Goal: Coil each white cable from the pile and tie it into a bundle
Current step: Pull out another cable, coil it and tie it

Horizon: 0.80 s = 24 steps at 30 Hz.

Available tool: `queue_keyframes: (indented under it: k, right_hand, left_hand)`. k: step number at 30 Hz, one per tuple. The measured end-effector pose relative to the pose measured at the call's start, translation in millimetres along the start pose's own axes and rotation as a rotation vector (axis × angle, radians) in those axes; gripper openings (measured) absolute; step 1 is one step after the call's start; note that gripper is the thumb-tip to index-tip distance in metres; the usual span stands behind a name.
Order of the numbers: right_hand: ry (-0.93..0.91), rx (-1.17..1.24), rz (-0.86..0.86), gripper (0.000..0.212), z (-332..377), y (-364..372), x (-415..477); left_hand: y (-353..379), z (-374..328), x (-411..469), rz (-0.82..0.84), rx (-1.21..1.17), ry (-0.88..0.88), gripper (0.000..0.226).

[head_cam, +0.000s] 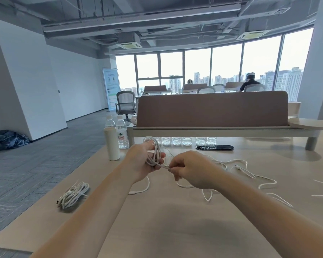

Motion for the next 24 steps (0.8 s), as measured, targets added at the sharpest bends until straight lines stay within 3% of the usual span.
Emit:
queue_keyframes:
  k: [3,8,19,24]
  right_hand:
    - [0.062,-0.073,0.0,0.022,-10,-7,1]
    - [0.139,0.023,-0.056,0.009,-24,-20,5]
    - [0.065,0.022,-0.17,0.008,-4,-25,13]
    - [0.042,0.005,-0.183,0.009,1,-24,15]
  left_hand:
    - [-7,-2,1,-0.007,-0.009,-0.01,0.03]
    - [-8,-2,0,0.032,0.054,0.003,0.034]
    - [16,11,-12,0.22,0.156,-0.069,0.062]
    - [26,15,-16,0.286,0.224,-0.058,0.064]
Point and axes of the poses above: each hand's wrist, its own x-axis towards the middle knuckle, its own y-axis out of the palm, z = x × y, the point moved 7 cm from there along x, towards the middle knuckle, and after that the axes turned 5 degrees about y, right-handed, at the moved point
